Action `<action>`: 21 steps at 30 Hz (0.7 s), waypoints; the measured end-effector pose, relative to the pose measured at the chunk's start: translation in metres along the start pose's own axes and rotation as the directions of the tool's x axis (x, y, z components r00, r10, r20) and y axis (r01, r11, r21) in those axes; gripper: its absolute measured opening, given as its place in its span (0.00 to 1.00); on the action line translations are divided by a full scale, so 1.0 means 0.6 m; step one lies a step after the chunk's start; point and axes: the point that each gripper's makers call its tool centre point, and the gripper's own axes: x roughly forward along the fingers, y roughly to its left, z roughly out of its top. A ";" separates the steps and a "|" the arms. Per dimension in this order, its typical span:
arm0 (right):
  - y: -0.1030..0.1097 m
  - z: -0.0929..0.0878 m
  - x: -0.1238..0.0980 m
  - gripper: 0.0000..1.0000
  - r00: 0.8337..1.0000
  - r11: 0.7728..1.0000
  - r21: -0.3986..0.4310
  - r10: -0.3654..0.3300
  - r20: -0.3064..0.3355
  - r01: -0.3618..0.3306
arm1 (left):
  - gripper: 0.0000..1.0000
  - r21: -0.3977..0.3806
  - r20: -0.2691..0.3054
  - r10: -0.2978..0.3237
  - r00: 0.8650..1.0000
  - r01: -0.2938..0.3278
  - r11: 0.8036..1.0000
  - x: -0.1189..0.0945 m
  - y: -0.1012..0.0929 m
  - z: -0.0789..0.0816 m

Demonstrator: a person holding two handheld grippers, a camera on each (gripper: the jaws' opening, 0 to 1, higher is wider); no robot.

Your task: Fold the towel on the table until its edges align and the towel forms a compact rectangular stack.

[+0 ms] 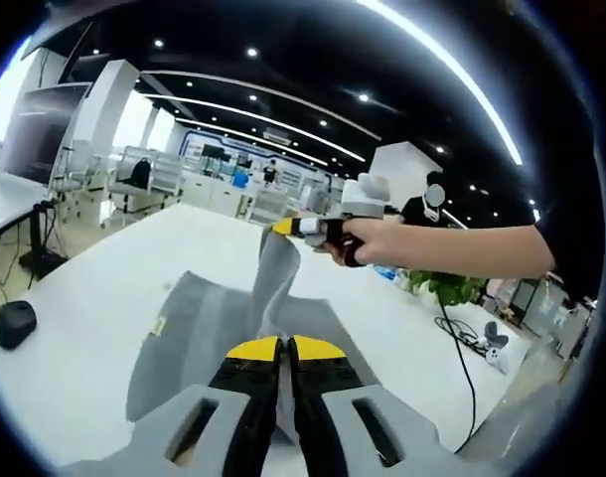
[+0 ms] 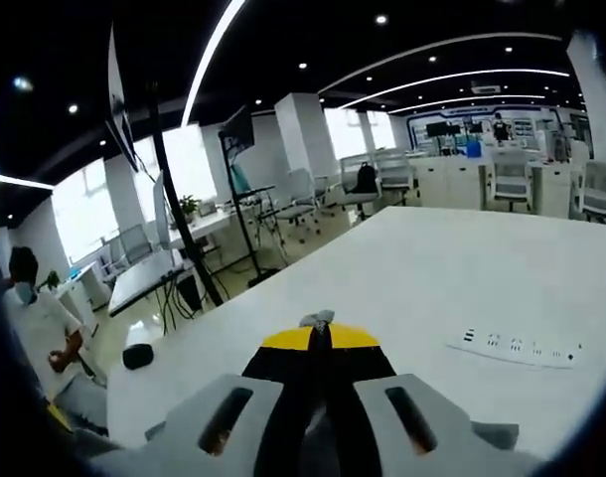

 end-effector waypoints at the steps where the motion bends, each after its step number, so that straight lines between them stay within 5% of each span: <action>1: 0.002 -0.003 0.002 0.01 1.000 1.000 -0.001 0.001 -0.003 -0.001 | 0.04 -0.008 -0.003 0.005 1.000 -0.005 1.000 0.000 0.004 -0.003; 6: 0.011 -0.023 0.032 0.01 0.999 1.000 0.015 0.009 -0.031 -0.008 | 0.04 -0.091 0.029 0.049 0.998 -0.046 0.995 -0.006 0.035 -0.009; 21: 0.030 -0.081 0.121 0.02 0.993 0.998 -0.049 0.027 -0.117 -0.033 | 0.04 -0.150 0.014 0.114 0.993 -0.110 0.982 -0.013 0.090 -0.044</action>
